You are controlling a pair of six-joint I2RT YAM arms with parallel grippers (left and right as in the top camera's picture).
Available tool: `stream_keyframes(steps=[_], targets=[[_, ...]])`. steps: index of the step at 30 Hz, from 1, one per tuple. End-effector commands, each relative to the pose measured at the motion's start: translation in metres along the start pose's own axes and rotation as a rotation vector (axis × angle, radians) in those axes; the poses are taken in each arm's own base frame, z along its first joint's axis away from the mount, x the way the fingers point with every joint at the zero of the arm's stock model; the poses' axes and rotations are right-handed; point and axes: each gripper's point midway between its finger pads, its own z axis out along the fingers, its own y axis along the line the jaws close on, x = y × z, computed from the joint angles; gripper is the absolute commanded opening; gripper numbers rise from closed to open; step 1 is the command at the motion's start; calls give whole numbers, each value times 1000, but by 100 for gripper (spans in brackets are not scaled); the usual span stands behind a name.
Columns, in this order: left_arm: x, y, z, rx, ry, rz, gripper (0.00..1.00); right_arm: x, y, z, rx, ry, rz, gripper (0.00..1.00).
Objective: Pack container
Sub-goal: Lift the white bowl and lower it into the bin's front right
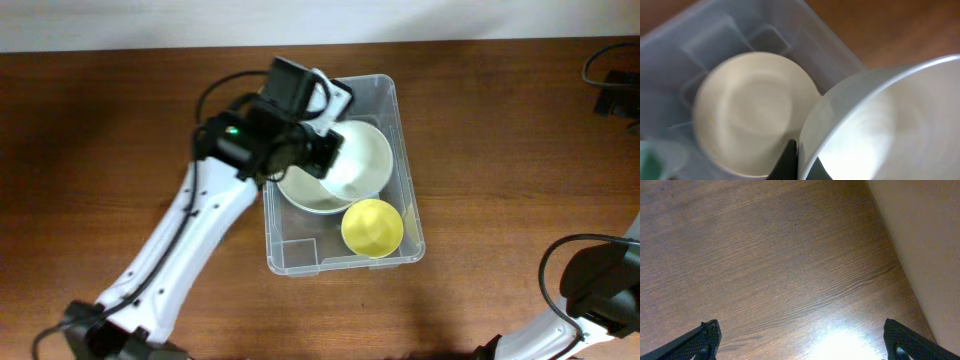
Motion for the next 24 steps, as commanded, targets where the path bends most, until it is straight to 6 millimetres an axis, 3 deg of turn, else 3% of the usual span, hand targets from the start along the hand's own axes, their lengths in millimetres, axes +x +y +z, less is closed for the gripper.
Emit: stream_keyframes(steps=[1,2,5,12,13,14,15,16,20,24], targets=[[12,-30,34,63,84,53,1,-4,-2,-3,4,-13,12,99],[20,-43,50,81,126,75,1,-4,-2,-3,4,-13,12,99],[29,-51,65,93,165,83,1,-4,-2,-3,4,-13,12,99],[47,-53,69,96,246,68,1,-4,-2,-3,4,-13,12,99],[50,-53,68,96,256,66,5,-4,-2,-3,4,-13,12,99],[53,-53,68,95,269,64,24,-4,-2,-3,4,-13,12,99],[54,-53,67,95,275,63,54,-4,-2,-3,4,-13,12,99],[54,-53,67,95,274,63,63,-4,-2,-3,4,-13,12,99],[44,-51,65,92,241,62,75,-4,-2,-3,4,-13,12,99],[14,-31,49,62,158,32,75,-4,-2,-3,4,-13,12,99]])
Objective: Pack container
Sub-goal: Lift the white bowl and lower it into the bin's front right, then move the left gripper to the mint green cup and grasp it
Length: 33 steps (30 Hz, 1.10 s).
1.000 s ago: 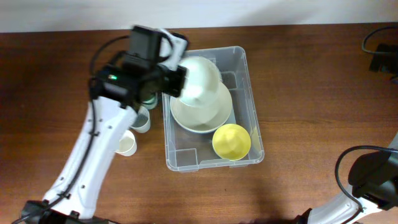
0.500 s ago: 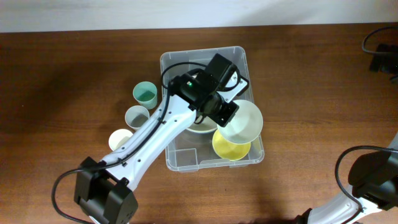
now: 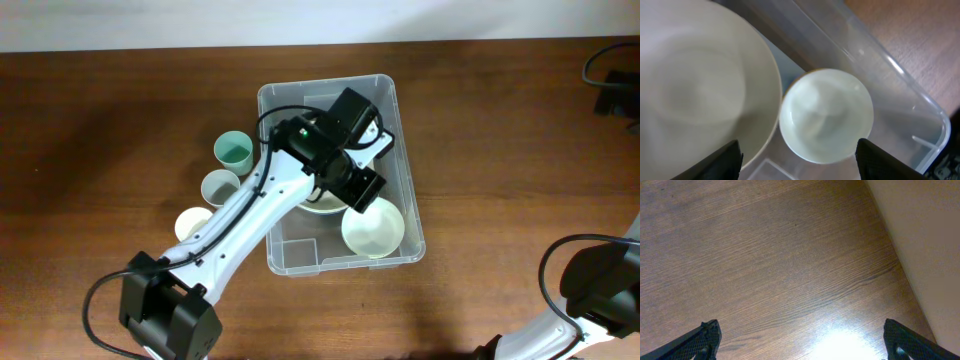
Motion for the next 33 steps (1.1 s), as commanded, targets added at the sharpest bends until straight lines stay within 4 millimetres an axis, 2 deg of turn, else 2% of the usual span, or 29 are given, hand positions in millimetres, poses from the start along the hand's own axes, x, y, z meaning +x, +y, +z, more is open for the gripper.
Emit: stream_keyframes(steps=[1,2,4,7,10,11,14,15,19,21,25,30,33], targets=[[-34,26,-35,-32,-126,-39,75,-4,-2,-3,4,-13,12,99],[-42,48,-49,-74,-165,-73,75,-4,-2,-3,5,-13,12,99],[-45,76,-63,-125,-193,-119,75,-4,-2,-3,5,-13,12,99],[-36,119,-76,-200,-197,-213,75,-4,-2,-3,5,-13,12,99],[-10,161,-86,-289,-148,-312,76,-4,-2,-3,5,-13,12,99],[6,179,-92,-334,-114,-357,77,-4,-2,-3,5,-13,12,99],[39,210,-103,-393,-43,-447,77,-4,-2,-3,4,-13,12,99],[55,228,-109,-407,-29,-513,77,-4,-2,-3,5,-13,12,99],[77,263,-115,-437,-30,-613,83,-4,-2,-3,5,-13,12,99],[86,276,-111,-440,-21,-645,87,-4,-2,-3,4,-13,12,99],[91,291,-92,-408,-3,-677,87,-4,-2,-3,5,-13,12,99],[83,301,-50,-320,3,-657,87,-4,-2,-3,5,-13,12,99],[88,308,-23,-304,44,-662,87,-4,-2,-3,5,-13,12,99]])
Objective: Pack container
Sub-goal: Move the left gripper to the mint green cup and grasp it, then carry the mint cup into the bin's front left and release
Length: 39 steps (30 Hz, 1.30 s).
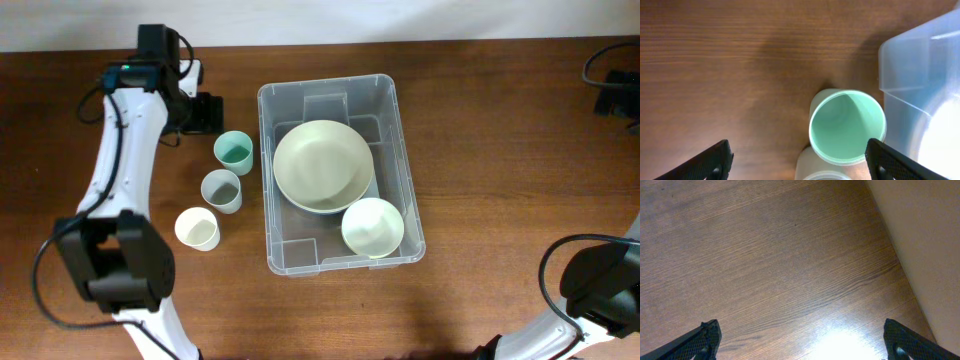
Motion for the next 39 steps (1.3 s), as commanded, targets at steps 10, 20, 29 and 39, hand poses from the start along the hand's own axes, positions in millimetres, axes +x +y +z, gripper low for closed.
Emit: stream_keyframes(steps=[10,20,29,39], targets=[[26,-6,78,45,169,10,49,-4,-2,-3,4,-13,12,99],[16,-6,79,45,129,13,1,-4,-2,-3,4,-13,12,99],[-45,-5,6,38,-62,40,1,-4,-2,-3,4,-13,12,99],[4,-90,-117,243,40,189,1,-4,-2,-3,4,-13,12,99]])
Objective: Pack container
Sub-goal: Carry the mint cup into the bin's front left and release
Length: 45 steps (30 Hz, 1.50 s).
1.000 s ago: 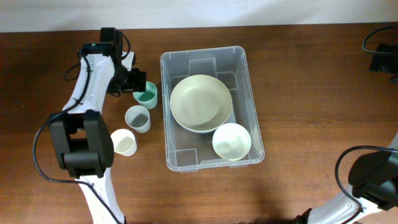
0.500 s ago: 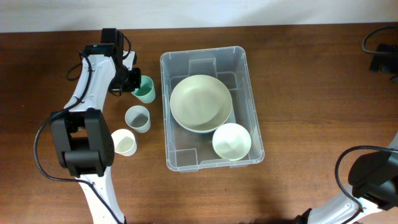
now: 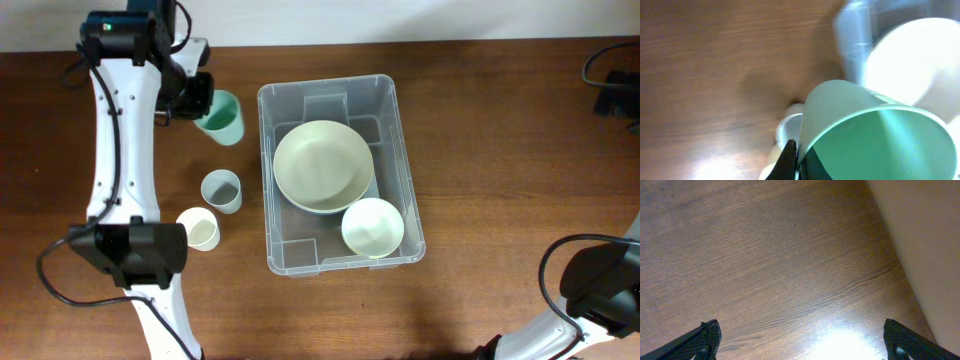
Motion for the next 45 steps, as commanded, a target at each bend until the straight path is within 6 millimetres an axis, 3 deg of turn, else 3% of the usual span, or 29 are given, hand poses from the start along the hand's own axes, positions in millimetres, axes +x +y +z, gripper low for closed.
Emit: stream_keyframes(steps=[1,4,9,19,26,28,37,39,43,45], targets=[[-1,-64,-21,174,-52,83,0,-4,-2,-3,5,-13,12,99],[6,-111,-18,204,-28,141,0,-4,-2,-3,5,-13,12,99],[22,-164,-13,165,-7,291,1,-4,-2,-3,4,-13,12,99],[52,-207,2,241,94,344,0,-4,-2,-3,5,-13,12,99],[57,-210,-21,255,58,277,0,-4,-2,-3,5,-13,12,99],[68,-209,-24,249,77,276,1,-4,-2,-3,5,-13,12,99],[146,-165,51,59,448,232,1,-4,-2,-3,5,-13,12,99],[153,-157,57,26,477,233,1,-4,-2,-3,5,-13,12,99],[147,-146,60,-44,450,252,1,-4,-2,-3,5,-13,12,99],[141,-141,63,-76,424,261,21,-4,-2,-3,5,-13,12,99]])
